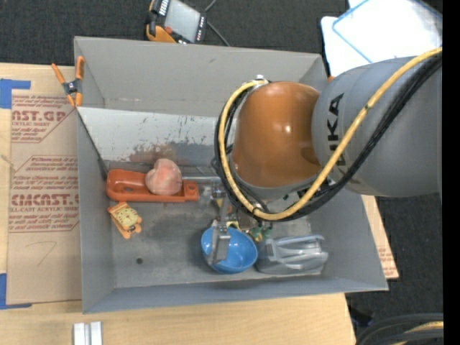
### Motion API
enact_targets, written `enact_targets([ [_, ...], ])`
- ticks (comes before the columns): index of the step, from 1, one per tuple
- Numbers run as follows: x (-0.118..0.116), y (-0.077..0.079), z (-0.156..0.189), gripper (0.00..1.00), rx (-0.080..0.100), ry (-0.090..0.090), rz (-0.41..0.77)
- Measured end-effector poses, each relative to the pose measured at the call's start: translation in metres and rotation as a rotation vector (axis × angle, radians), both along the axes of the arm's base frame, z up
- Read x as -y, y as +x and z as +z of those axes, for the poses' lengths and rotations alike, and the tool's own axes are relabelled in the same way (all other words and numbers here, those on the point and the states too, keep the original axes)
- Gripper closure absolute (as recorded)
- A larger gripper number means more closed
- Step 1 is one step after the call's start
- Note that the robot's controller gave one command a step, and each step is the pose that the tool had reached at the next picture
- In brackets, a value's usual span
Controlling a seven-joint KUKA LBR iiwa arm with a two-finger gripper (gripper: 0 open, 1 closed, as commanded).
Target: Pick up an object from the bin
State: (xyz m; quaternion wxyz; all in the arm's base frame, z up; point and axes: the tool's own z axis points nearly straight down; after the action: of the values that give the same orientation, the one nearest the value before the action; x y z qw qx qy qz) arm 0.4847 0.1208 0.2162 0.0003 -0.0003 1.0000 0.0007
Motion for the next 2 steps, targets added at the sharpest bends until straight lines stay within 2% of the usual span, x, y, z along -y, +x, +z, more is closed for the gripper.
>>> enact_targets([
  [2,-0.0014,0.0017,-0.0059,0.00,0.004,0.000,0.031],
])
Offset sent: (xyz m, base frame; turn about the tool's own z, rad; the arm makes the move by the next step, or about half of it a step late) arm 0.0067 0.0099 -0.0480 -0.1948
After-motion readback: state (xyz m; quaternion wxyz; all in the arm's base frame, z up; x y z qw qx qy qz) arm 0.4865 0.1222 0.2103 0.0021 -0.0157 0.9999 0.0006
